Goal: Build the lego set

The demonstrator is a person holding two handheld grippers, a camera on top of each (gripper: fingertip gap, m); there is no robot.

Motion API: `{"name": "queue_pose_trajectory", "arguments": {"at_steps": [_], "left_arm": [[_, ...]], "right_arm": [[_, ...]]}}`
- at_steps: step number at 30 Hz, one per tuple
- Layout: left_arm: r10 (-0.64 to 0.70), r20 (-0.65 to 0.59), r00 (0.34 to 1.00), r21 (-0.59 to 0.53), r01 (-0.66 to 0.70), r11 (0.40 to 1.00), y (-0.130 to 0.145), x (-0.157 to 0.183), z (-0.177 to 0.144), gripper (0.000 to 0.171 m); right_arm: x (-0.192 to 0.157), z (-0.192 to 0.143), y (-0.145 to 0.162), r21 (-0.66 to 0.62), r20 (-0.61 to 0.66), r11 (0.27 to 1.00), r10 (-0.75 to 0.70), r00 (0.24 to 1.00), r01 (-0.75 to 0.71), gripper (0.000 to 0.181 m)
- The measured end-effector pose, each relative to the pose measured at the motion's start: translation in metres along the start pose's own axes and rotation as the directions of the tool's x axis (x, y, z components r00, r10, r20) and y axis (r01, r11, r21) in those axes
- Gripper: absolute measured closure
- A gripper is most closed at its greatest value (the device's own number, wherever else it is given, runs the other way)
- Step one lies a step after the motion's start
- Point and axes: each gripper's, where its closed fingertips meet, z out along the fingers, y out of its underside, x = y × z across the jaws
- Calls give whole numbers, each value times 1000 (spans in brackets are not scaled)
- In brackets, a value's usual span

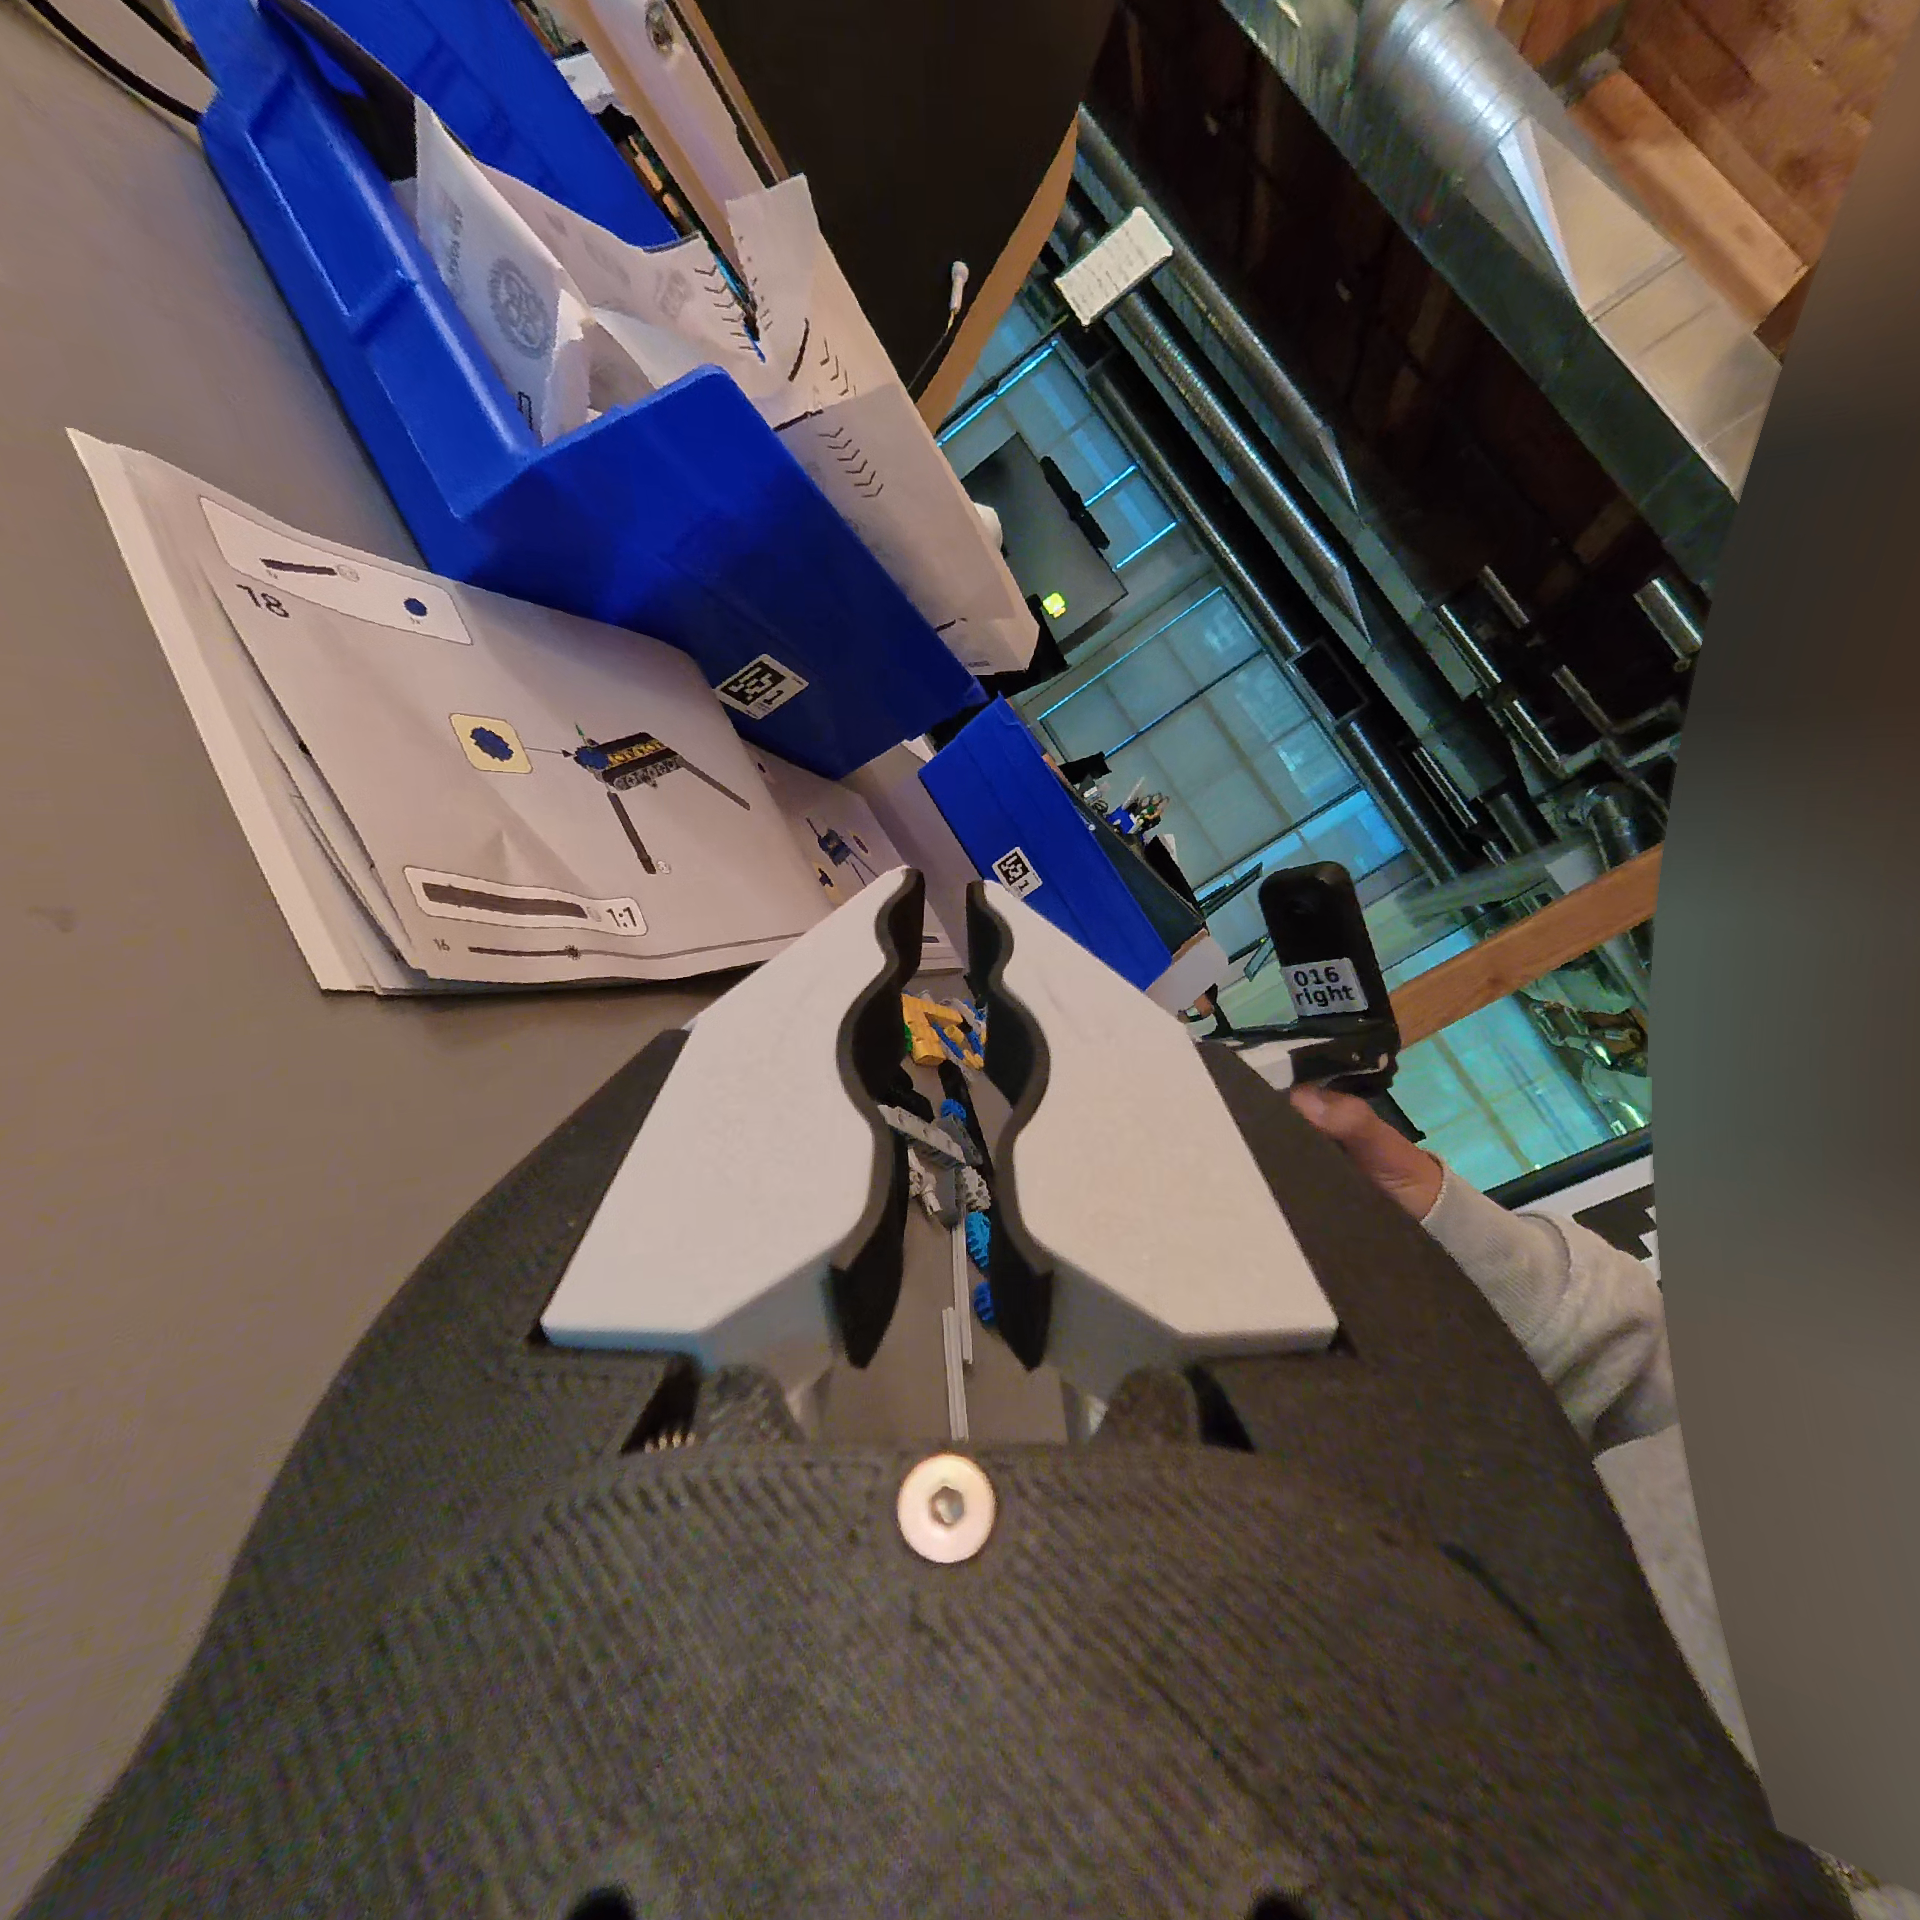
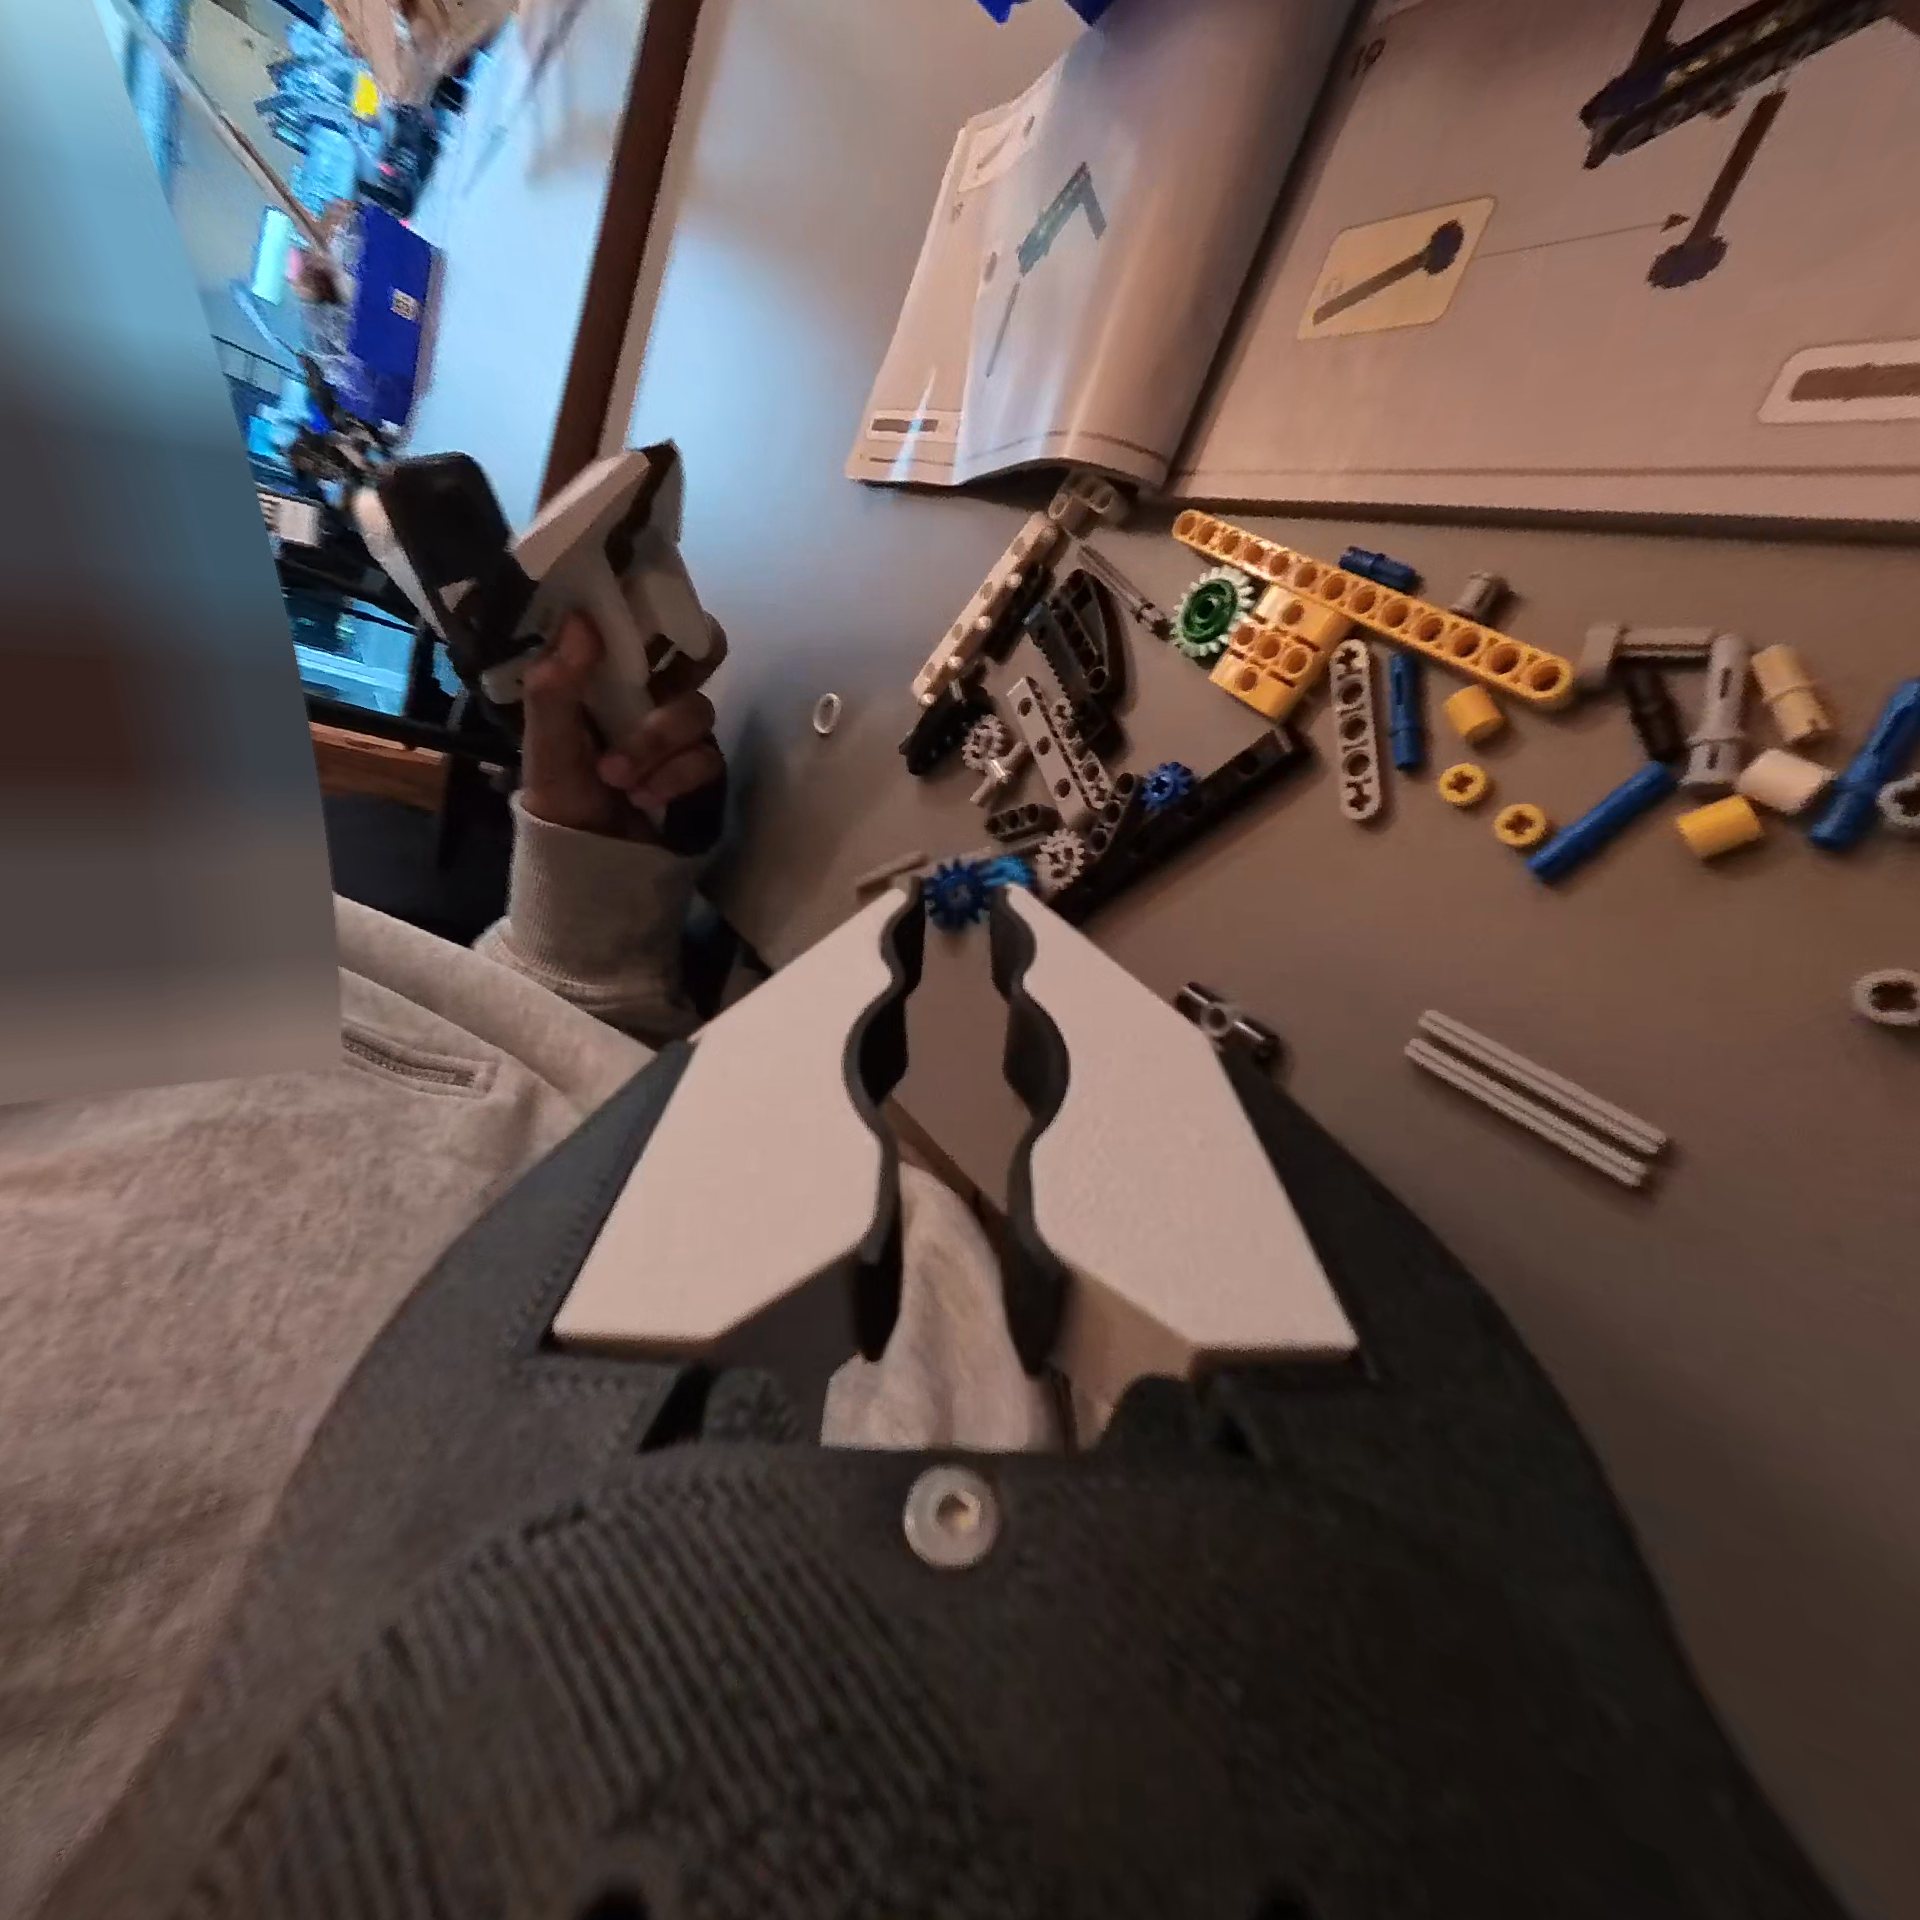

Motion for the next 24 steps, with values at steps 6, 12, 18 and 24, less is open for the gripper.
{"name": "queue_pose_trajectory", "arguments": {"at_steps": [6, 12, 18, 24], "left_arm": [[0, 1, 1000, -2, 0, 1000, 1, 0, 0, 165], [-2, 1, 1000, -3, 2, 1000, 1, 0, 0, 165], [-6, 0, 1000, 1, 6, 1000, 0, 0, 0, 165], [-11, -2, 1000, 2, 11, 1000, 0, -1, 0, 165]], "right_arm": [[42, -2, 26, -265, -343, 947, -270, 900, 183, 171], [54, 2, 34, -459, -430, 835, -508, 747, 304, 171], [55, 4, 35, -490, -432, 815, -535, 726, 310, 171], [55, 5, 36, -503, -429, 809, -538, 726, 303, 171]]}}
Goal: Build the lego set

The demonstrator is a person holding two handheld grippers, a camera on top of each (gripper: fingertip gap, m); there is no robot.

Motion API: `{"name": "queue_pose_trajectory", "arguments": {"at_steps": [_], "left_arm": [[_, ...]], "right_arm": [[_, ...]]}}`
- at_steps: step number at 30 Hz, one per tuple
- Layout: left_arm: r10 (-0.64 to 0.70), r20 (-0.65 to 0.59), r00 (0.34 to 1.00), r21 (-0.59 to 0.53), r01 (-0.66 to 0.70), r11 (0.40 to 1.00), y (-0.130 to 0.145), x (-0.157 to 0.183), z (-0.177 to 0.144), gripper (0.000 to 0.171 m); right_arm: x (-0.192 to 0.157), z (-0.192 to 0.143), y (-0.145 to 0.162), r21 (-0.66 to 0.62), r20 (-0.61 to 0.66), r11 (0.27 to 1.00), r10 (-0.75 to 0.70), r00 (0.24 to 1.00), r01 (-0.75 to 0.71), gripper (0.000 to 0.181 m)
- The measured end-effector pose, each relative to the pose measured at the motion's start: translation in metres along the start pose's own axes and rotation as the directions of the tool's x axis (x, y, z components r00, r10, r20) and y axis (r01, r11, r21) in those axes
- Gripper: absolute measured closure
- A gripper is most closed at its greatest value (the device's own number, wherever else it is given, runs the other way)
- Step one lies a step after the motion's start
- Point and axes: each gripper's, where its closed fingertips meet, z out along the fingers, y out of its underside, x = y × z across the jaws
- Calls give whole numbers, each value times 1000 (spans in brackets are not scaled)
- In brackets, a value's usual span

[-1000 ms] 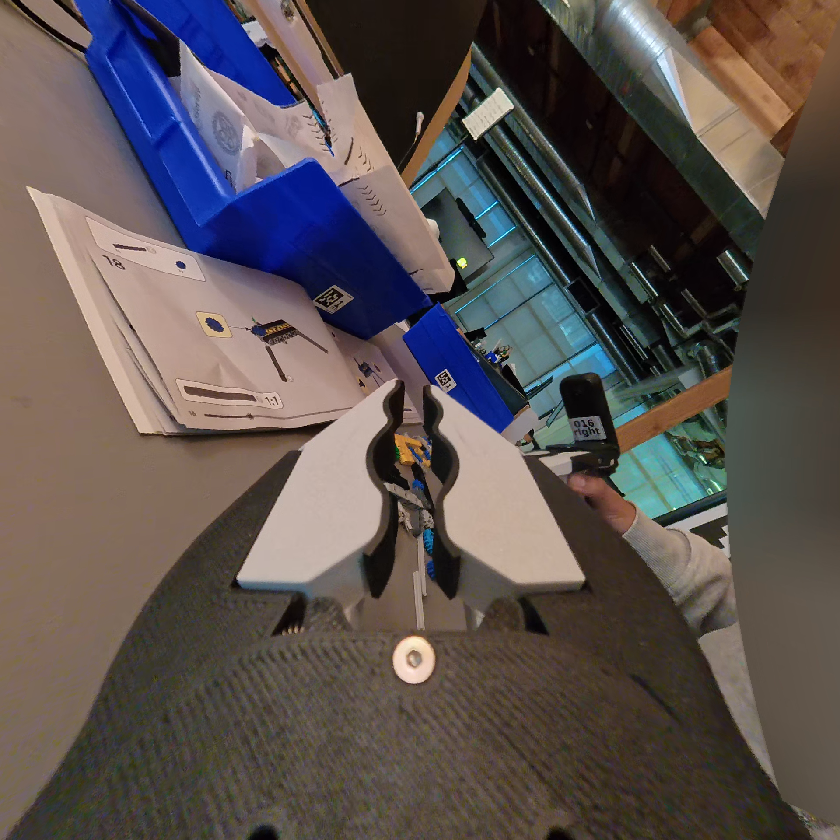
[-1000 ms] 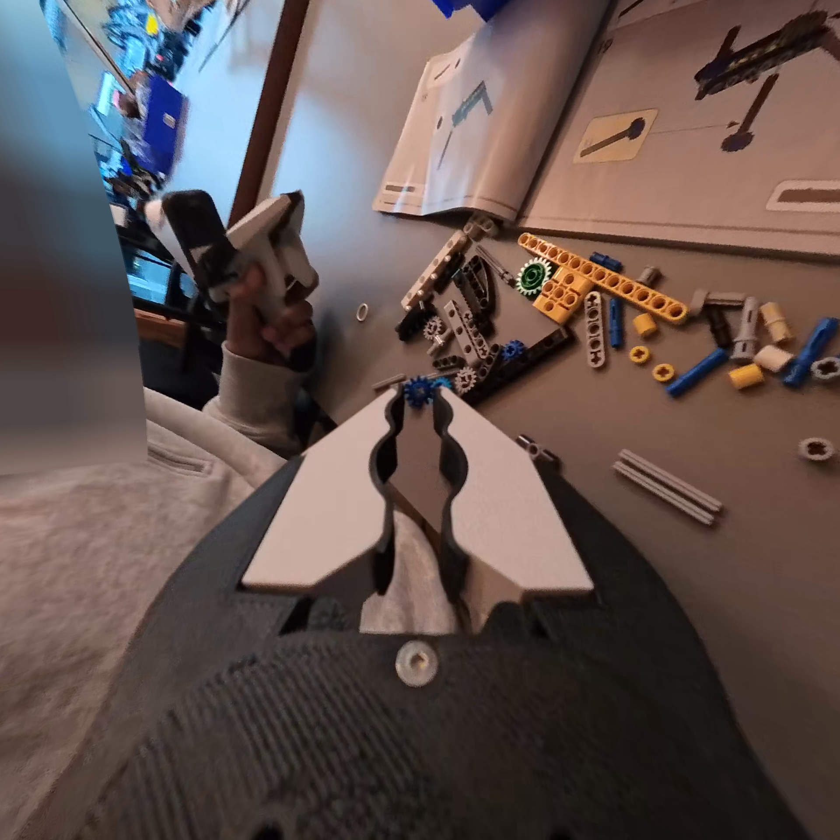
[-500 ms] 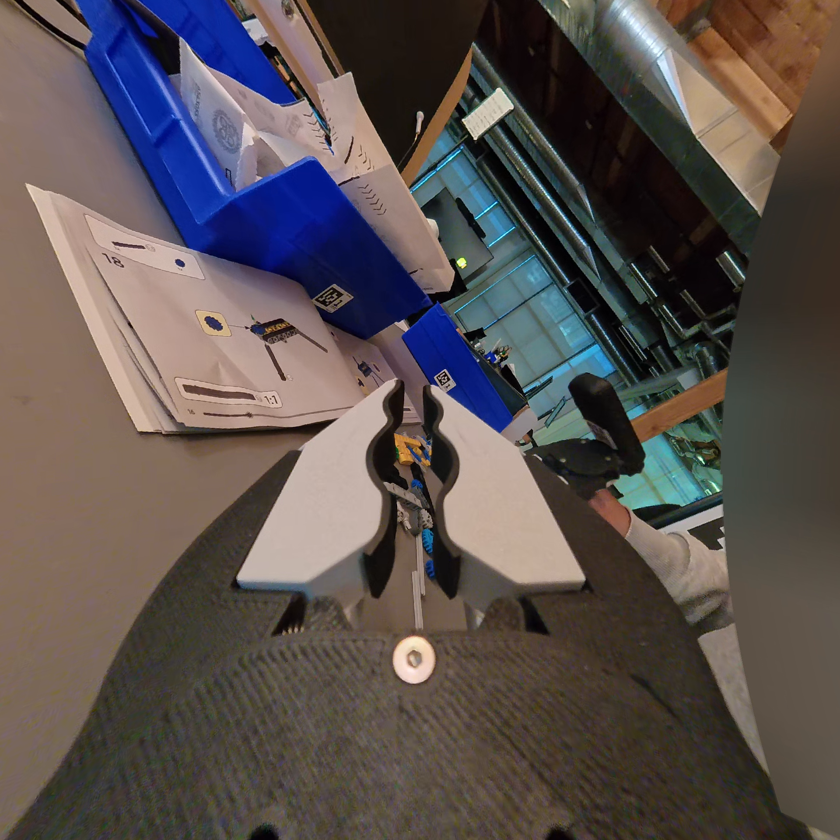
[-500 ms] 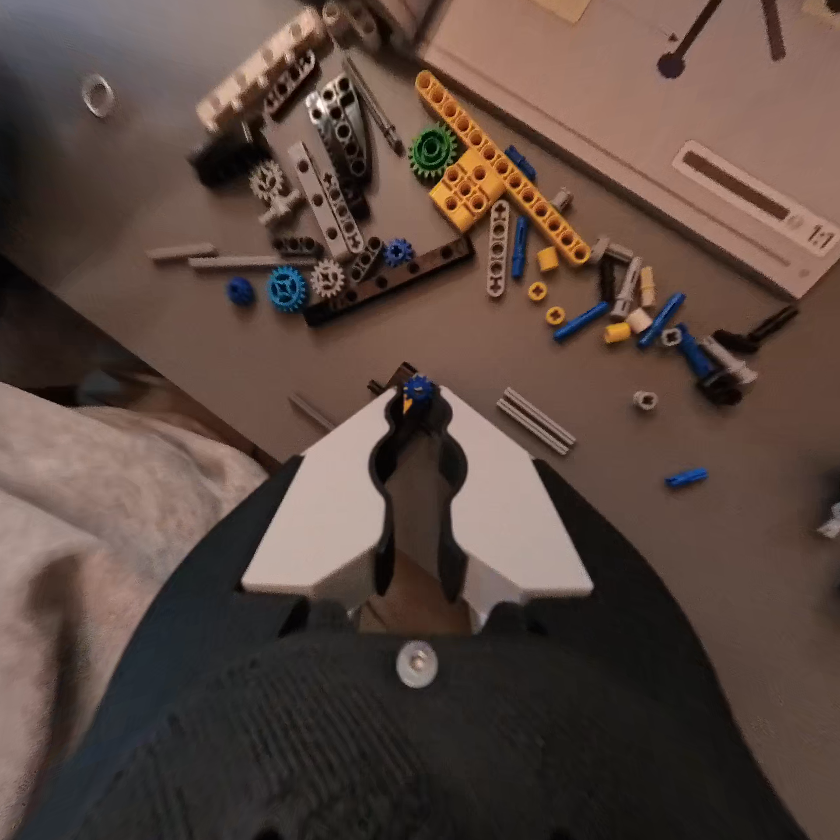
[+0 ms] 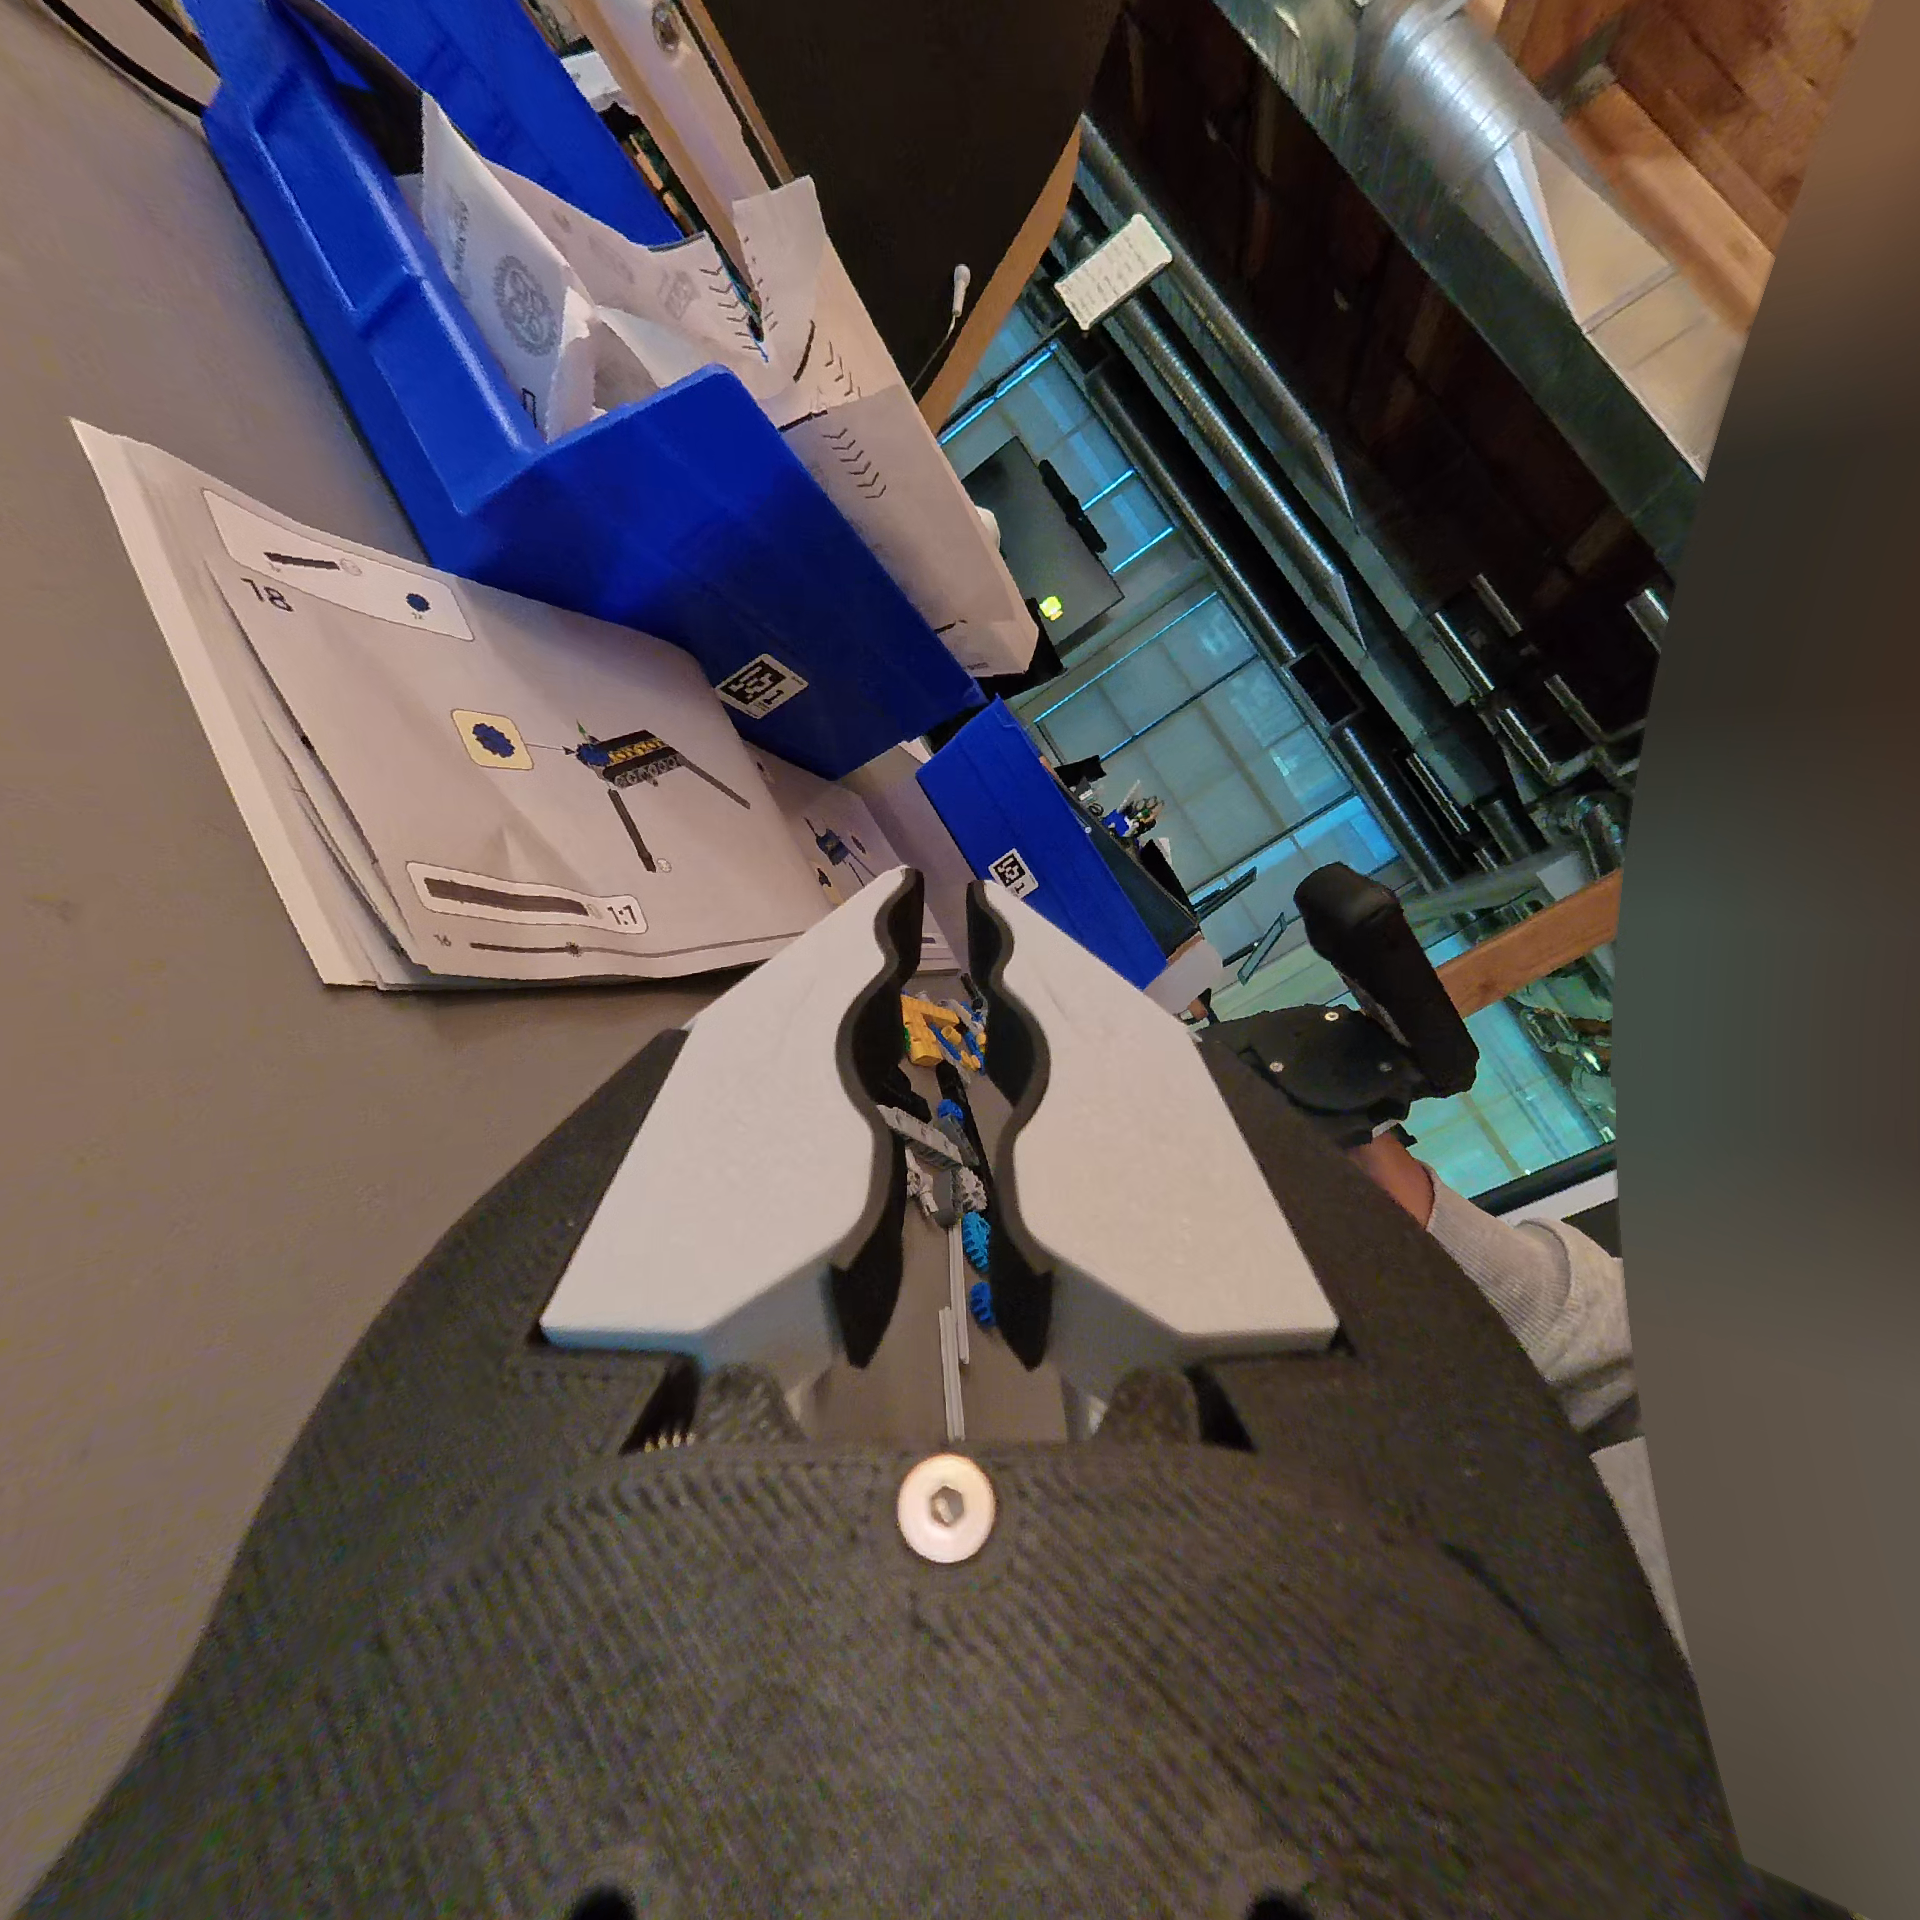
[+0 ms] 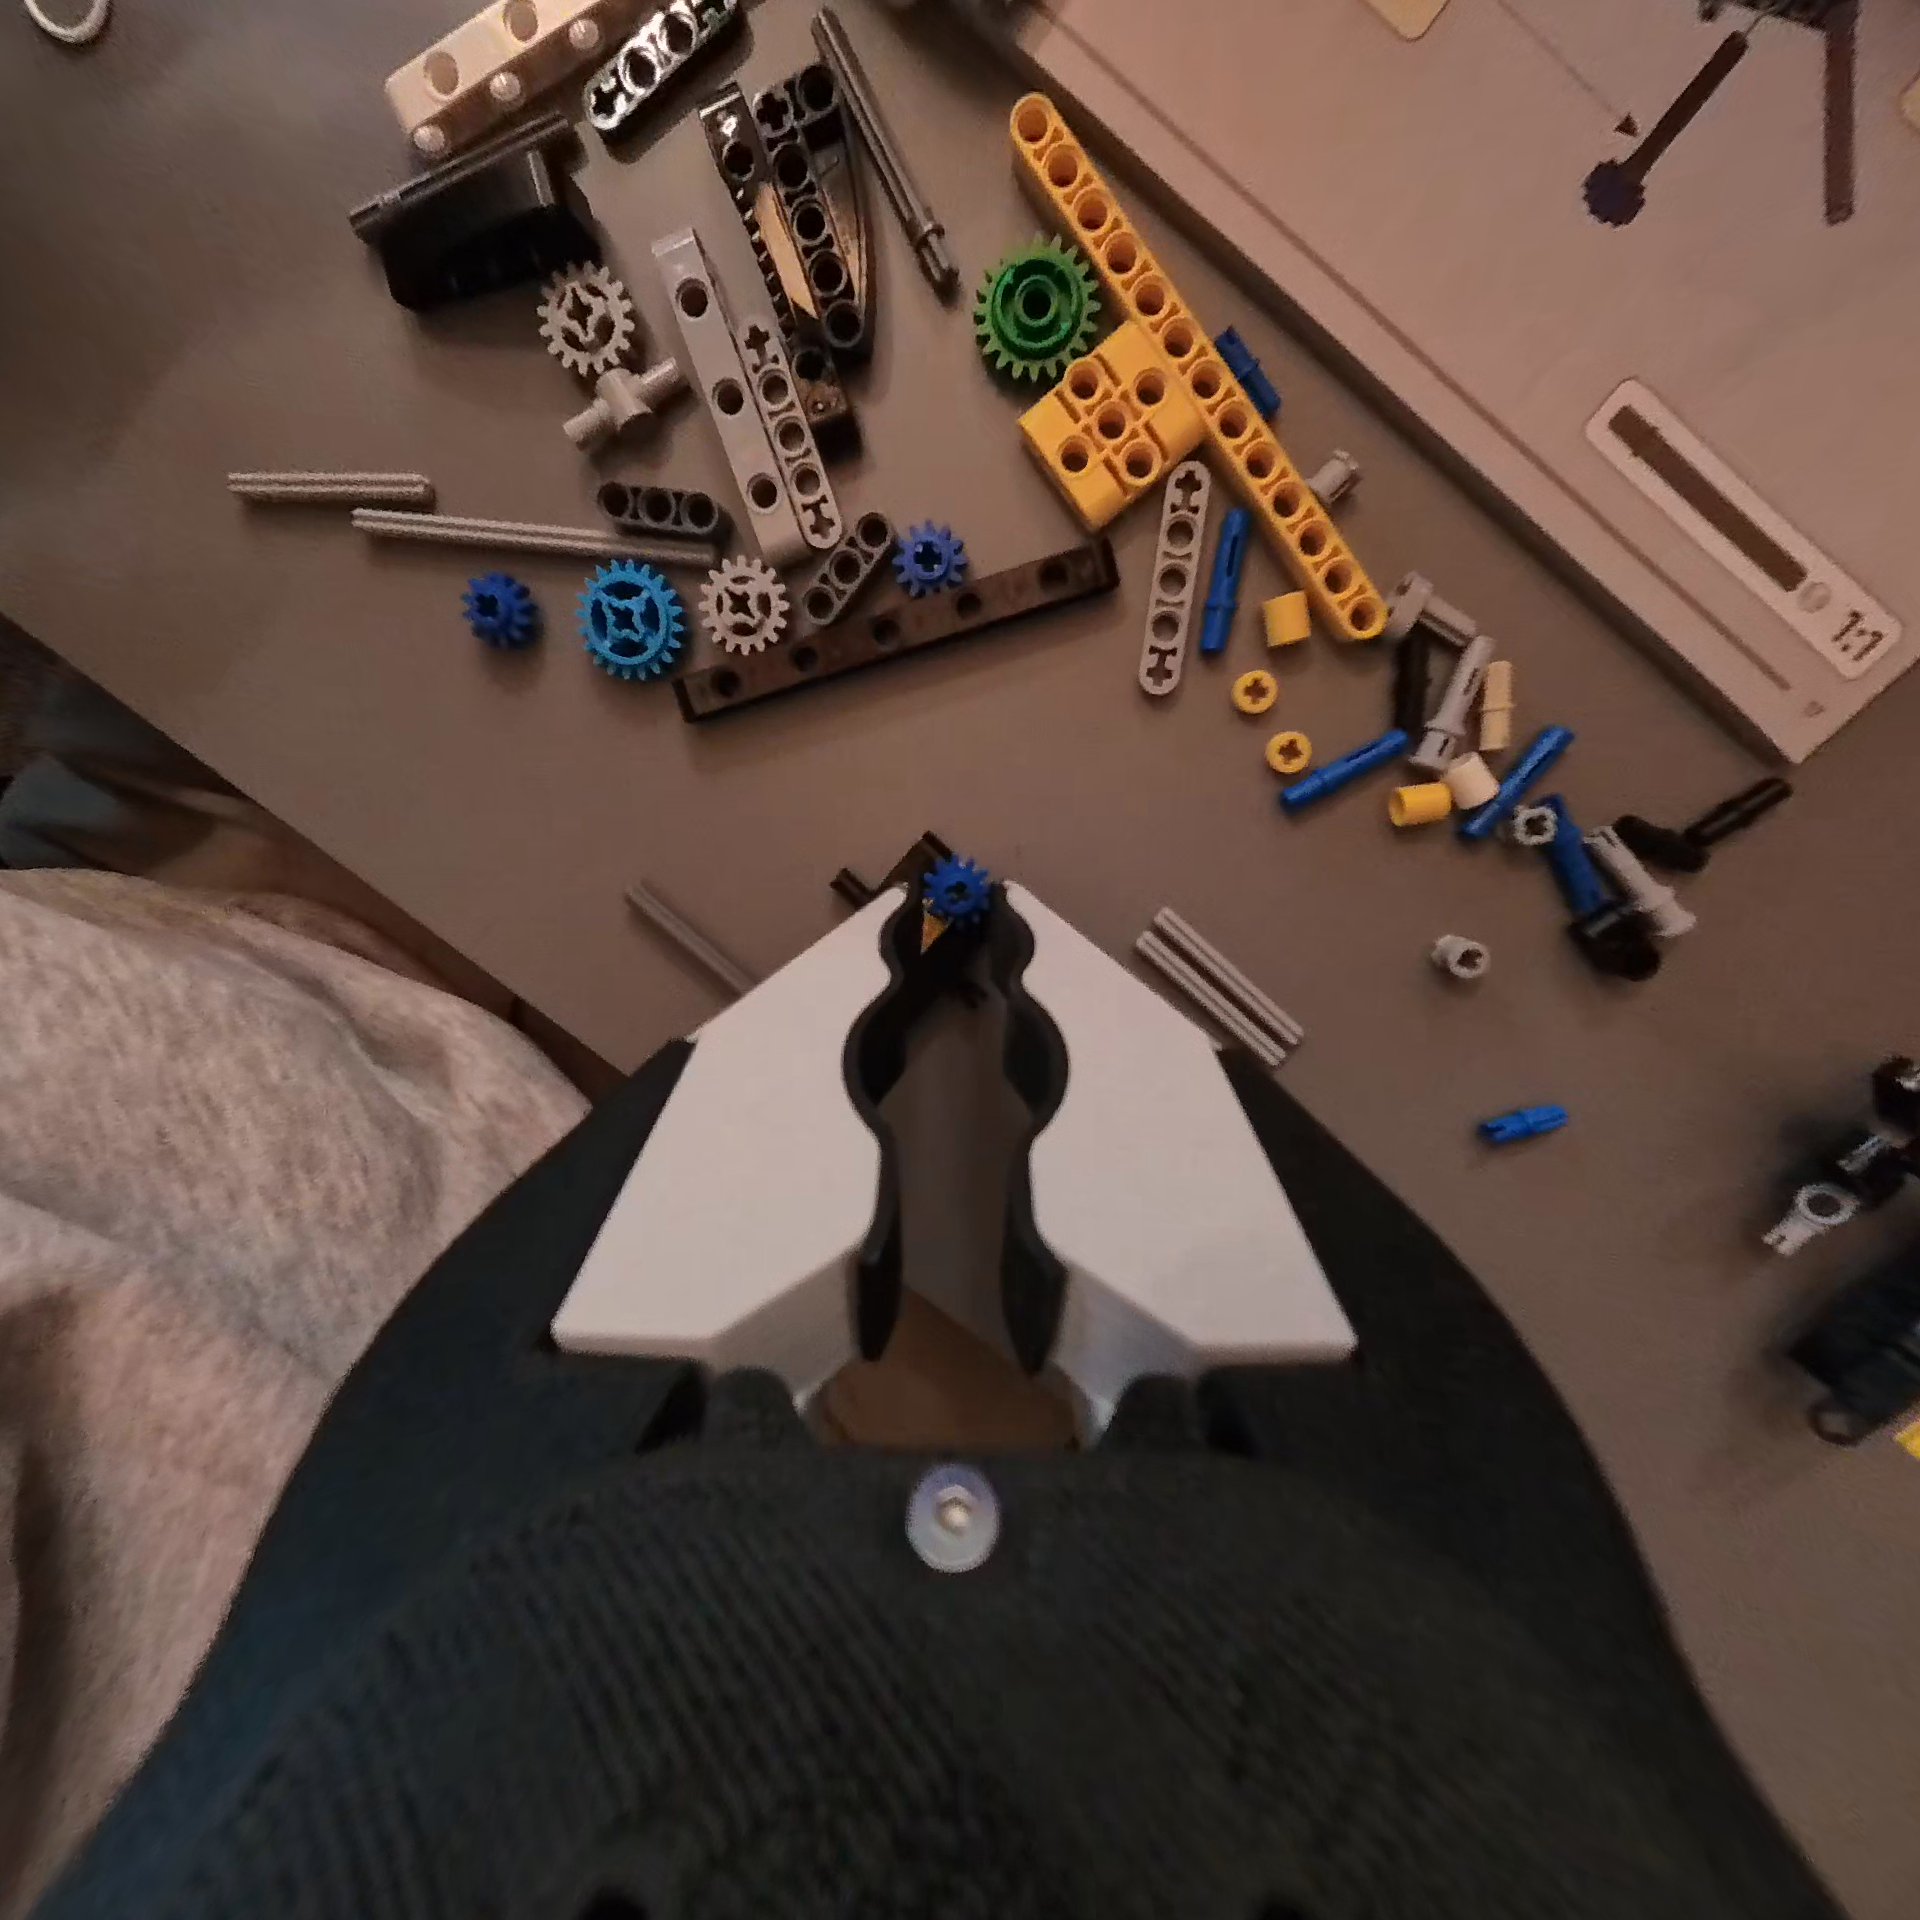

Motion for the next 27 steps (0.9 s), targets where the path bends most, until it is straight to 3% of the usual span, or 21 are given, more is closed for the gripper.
{"name": "queue_pose_trajectory", "arguments": {"at_steps": [27], "left_arm": [[-12, -3, 1000, 5, 12, 1000, -1, -1, -1, 164]], "right_arm": [[1, 1, 1, -114, -57, 990, -94, 994, 87, 171]]}}
